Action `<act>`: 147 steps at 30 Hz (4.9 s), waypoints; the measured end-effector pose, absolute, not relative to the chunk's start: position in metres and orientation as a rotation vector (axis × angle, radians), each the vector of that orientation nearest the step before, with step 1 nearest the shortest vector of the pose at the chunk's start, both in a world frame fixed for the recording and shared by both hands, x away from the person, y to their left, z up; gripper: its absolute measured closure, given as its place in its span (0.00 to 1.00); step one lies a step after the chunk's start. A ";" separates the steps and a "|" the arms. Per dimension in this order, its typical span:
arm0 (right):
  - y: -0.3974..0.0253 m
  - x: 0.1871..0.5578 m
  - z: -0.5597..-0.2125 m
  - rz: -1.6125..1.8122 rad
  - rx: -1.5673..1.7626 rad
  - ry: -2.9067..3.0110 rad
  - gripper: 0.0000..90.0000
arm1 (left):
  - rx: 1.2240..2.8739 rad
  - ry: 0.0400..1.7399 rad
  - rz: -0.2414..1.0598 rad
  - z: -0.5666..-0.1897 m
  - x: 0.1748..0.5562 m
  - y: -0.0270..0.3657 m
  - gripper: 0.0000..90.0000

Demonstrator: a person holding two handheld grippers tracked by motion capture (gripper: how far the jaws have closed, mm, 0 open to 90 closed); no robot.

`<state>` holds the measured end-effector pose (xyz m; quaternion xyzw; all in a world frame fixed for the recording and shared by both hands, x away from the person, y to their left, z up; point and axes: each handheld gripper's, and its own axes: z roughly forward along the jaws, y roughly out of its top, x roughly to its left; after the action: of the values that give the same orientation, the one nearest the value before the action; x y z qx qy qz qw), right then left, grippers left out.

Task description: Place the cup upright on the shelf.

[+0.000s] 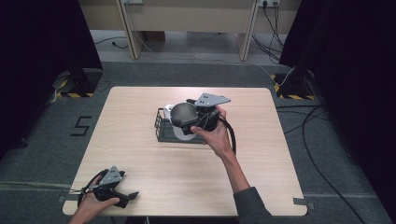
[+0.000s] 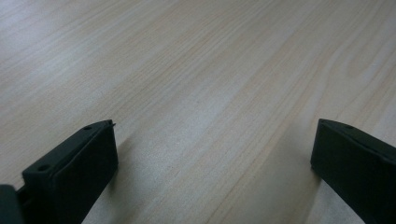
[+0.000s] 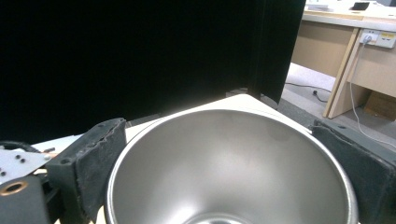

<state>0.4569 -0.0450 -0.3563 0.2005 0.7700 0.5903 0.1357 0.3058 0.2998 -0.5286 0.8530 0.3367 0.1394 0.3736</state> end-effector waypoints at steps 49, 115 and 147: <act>-0.061 0.533 -0.392 1.595 0.644 2.269 0.07 | 2.186 0.859 0.356 -0.529 0.306 0.300 0.00; -0.078 0.503 -0.400 1.621 0.617 2.195 0.17 | 2.184 0.859 0.356 -0.529 0.306 0.300 0.00; -0.106 0.442 -0.392 1.615 0.755 2.147 0.17 | 2.183 0.867 0.363 -0.529 0.305 0.300 0.00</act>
<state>0.4418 -0.1062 -0.3923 0.2664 0.7574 0.5700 0.1746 0.3053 0.2999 -0.5288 0.8521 0.3383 0.1416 0.3734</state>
